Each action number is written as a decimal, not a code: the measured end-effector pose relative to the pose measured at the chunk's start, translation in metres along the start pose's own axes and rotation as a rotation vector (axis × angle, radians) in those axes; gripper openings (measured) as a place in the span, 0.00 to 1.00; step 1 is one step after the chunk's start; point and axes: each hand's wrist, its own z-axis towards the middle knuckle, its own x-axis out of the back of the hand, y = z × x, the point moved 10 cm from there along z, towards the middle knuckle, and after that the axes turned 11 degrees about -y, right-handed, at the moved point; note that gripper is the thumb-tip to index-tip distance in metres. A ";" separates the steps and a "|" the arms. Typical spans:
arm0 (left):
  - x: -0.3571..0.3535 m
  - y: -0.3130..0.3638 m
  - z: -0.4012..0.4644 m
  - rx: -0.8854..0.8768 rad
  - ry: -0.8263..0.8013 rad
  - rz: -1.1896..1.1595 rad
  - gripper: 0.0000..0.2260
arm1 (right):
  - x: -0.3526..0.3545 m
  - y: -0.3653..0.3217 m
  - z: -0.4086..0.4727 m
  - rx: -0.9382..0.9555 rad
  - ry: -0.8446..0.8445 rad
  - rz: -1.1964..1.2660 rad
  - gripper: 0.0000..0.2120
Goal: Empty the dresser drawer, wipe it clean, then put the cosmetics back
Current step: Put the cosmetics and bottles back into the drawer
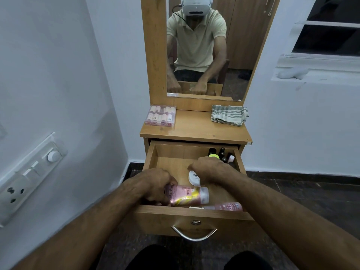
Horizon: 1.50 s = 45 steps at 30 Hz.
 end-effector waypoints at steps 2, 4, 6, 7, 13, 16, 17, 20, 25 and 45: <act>-0.001 0.000 0.001 0.004 -0.007 -0.002 0.29 | -0.005 -0.001 0.001 0.002 0.000 0.015 0.28; -0.004 0.000 0.002 0.009 -0.029 -0.003 0.29 | -0.006 -0.001 0.001 -0.001 0.007 0.034 0.29; -0.005 0.000 0.002 0.014 -0.038 -0.005 0.30 | -0.005 0.000 -0.002 0.004 0.011 0.055 0.30; -0.005 0.000 0.002 0.016 -0.038 -0.006 0.30 | -0.005 0.000 -0.002 0.007 0.010 0.065 0.31; 0.001 -0.004 -0.001 0.051 0.004 -0.070 0.37 | 0.009 0.008 -0.021 0.008 -0.003 0.173 0.34; 0.016 -0.007 -0.010 0.032 0.024 -0.214 0.36 | 0.038 0.022 -0.038 0.016 0.075 0.273 0.27; 0.027 -0.009 -0.015 0.015 0.066 -0.252 0.31 | 0.047 0.028 -0.041 0.025 0.110 0.344 0.23; 0.080 -0.030 -0.040 -0.016 0.446 -0.441 0.09 | 0.074 0.046 -0.048 0.041 0.324 0.657 0.12; 0.120 -0.111 -0.076 0.233 1.054 -0.847 0.07 | 0.100 0.062 -0.034 -0.019 0.623 0.978 0.17; 0.119 -0.130 -0.054 0.445 0.998 -1.011 0.10 | 0.092 0.057 0.026 -0.111 0.568 1.580 0.20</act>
